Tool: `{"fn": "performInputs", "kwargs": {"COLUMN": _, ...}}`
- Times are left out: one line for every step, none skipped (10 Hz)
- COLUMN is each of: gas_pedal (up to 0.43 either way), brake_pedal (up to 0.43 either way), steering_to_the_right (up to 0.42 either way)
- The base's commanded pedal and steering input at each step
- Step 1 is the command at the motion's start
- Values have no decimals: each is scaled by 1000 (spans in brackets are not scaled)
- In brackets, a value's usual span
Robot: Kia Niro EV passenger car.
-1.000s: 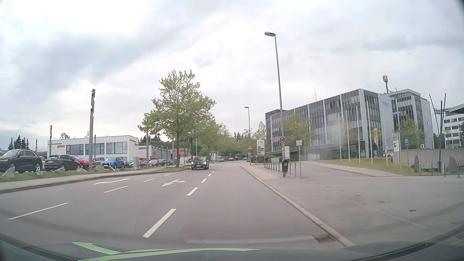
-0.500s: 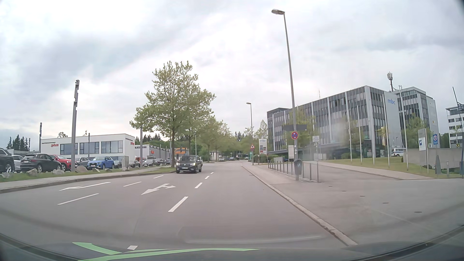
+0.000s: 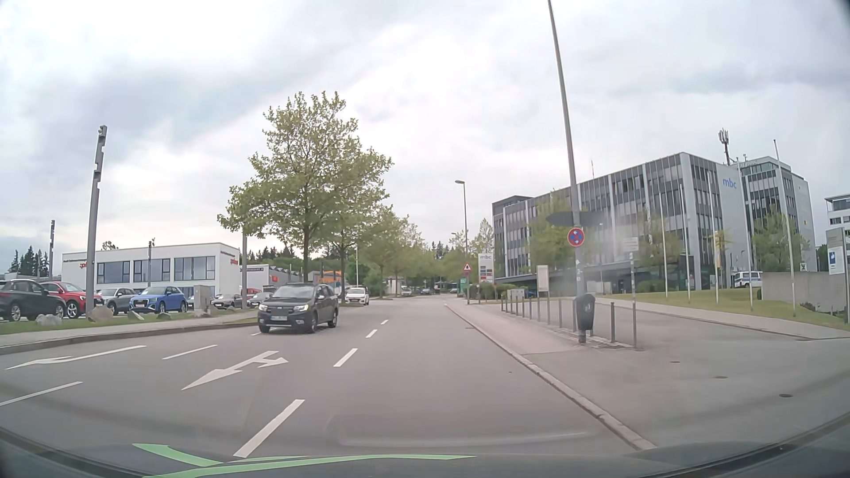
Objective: Follow the waypoints while adhering to traffic rules and regulations
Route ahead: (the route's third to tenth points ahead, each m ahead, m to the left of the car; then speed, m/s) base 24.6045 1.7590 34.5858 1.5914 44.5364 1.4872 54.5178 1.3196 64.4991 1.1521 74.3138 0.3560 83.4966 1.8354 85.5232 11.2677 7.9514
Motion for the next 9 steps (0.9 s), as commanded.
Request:
{"fn": "performInputs", "kwargs": {"gas_pedal": 240, "brake_pedal": 0, "steering_to_the_right": -5}}
{"fn": "performInputs", "kwargs": {"gas_pedal": 240, "brake_pedal": 0, "steering_to_the_right": -5}}
{"fn": "performInputs", "kwargs": {"gas_pedal": 240, "brake_pedal": 0, "steering_to_the_right": -5}}
{"fn": "performInputs", "kwargs": {"gas_pedal": 240, "brake_pedal": 0, "steering_to_the_right": -5}}
{"fn": "performInputs", "kwargs": {"gas_pedal": 240, "brake_pedal": 0, "steering_to_the_right": -5}}
{"fn": "performInputs", "kwargs": {"gas_pedal": 240, "brake_pedal": 0, "steering_to_the_right": -7}}
{"fn": "performInputs", "kwargs": {"gas_pedal": 228, "brake_pedal": 0, "steering_to_the_right": -8}}
{"fn": "performInputs", "kwargs": {"gas_pedal": 228, "brake_pedal": 0, "steering_to_the_right": -7}}
{"fn": "performInputs", "kwargs": {"gas_pedal": 228, "brake_pedal": 0, "steering_to_the_right": -4}}
